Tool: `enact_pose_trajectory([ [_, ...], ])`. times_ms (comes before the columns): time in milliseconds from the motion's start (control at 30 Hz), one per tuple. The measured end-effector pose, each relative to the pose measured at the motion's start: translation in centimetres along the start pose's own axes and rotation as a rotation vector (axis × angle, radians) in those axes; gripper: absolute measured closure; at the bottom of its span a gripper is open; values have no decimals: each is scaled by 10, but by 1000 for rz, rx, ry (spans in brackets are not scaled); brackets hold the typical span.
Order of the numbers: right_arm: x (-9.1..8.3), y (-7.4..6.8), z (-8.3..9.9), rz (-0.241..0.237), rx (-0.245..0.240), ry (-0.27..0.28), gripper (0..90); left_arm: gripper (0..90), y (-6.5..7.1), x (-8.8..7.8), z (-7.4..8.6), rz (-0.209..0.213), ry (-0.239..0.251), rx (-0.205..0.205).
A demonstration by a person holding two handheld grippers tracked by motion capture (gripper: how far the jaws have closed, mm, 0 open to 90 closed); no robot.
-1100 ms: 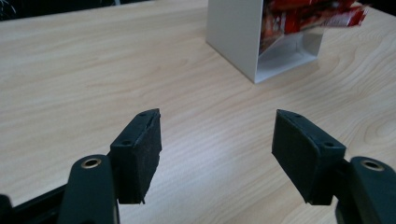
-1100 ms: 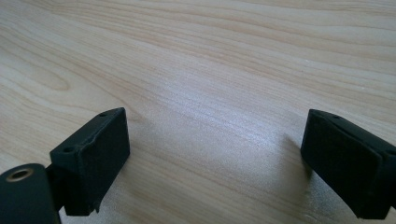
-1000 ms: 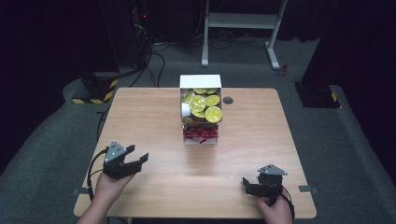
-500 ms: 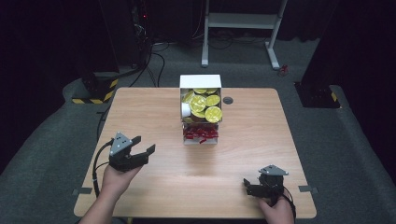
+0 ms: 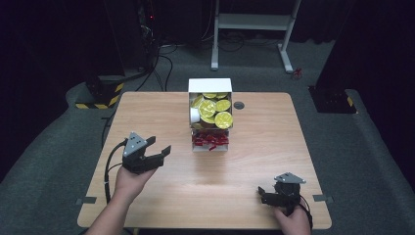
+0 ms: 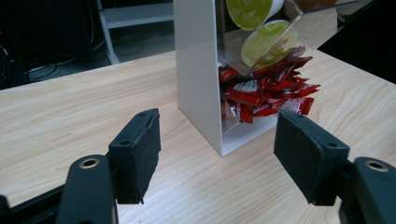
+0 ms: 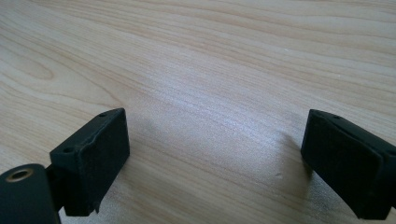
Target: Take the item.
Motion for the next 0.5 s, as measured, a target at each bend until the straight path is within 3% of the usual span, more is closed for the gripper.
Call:
enact_pose_trajectory([
  [500, 0, -2, 1, -9, -12, 12, 77, 307, 11, 6, -19, 11, 14, 19],
])
Point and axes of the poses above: each handheld gripper's, and its own axes: x roughly forward along the jaws, z roughly out of its underside, y roughly to its right, the point moved 5 cm from there along x, roughly forward along the jaws
